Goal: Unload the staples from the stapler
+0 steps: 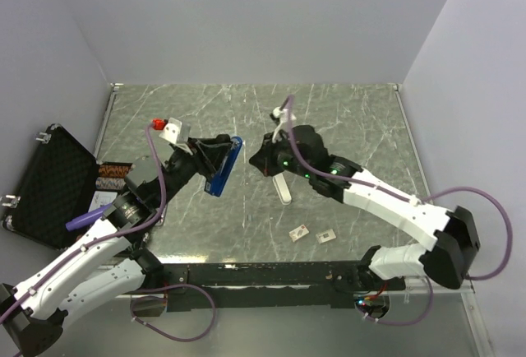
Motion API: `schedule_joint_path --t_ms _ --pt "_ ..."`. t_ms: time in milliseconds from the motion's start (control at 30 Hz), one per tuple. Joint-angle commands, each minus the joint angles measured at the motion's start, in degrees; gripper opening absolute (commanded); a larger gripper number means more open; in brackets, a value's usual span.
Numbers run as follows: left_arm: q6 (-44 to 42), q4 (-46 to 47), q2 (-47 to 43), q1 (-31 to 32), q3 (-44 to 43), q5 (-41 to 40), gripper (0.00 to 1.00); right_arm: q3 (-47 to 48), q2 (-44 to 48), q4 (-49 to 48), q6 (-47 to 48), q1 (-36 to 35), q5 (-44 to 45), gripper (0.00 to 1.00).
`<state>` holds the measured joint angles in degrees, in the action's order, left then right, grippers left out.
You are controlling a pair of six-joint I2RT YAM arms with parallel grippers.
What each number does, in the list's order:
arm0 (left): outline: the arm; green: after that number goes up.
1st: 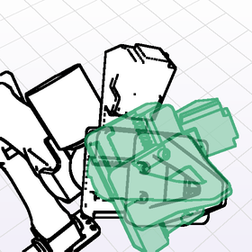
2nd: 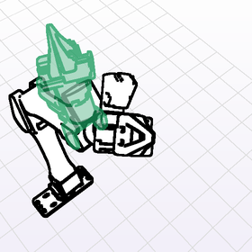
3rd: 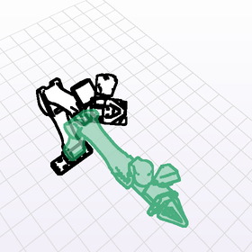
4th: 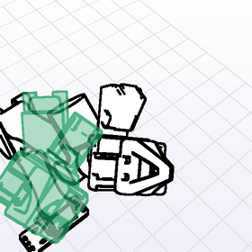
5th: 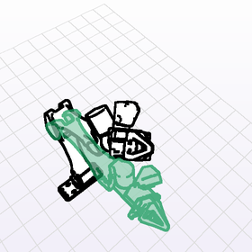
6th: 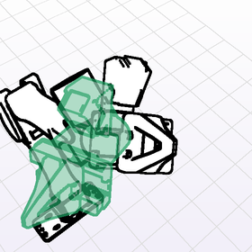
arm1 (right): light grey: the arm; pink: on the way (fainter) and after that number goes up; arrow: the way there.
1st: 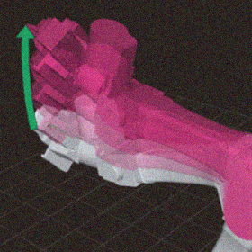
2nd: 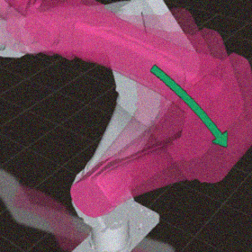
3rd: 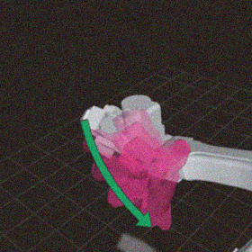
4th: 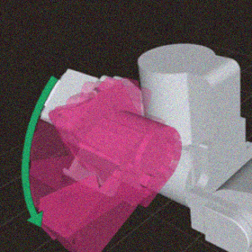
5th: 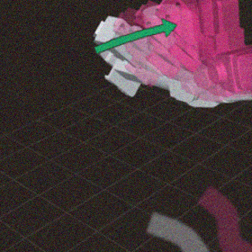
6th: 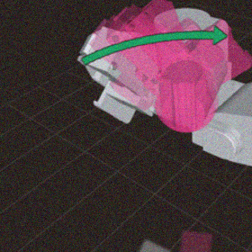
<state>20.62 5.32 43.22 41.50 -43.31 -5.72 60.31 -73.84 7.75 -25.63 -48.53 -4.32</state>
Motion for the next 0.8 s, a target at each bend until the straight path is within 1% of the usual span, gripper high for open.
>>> schedule_joint_path --t_ms 0,133,267,567,600,767 --pt "-0.23 7.6 -0.86 0.08 -1.34 8.77 0.01 -1.51 5.37 -2.65 2.33 3.26 -5.25 0.0" --pt "0.73 9.0 -0.6 0.16 -1.43 13.79 0.01 -0.99 7.05 -2.12 3.3 4.67 -9.47 0.0" --pt "2.58 11.2 0.28 0.08 -0.9 17.4 0.01 -0.29 6.26 -2.91 3.04 4.94 -12.46 0.0" --pt "3.9 14.62 2.83 0.25 -0.46 19.25 0.01 -0.2 3.8 -7.48 -2.14 4.76 -16.77 0.0" --pt "3.99 15.15 2.92 0.08 -0.29 19.51 0.01 -0.2 3.62 -9.4 -2.67 4.68 -17.21 0.0" --pt "4.51 16.38 3.45 0.16 0.59 20.39 0.01 1.29 2.13 -10.91 -3.9 4.06 -19.76 0.0"
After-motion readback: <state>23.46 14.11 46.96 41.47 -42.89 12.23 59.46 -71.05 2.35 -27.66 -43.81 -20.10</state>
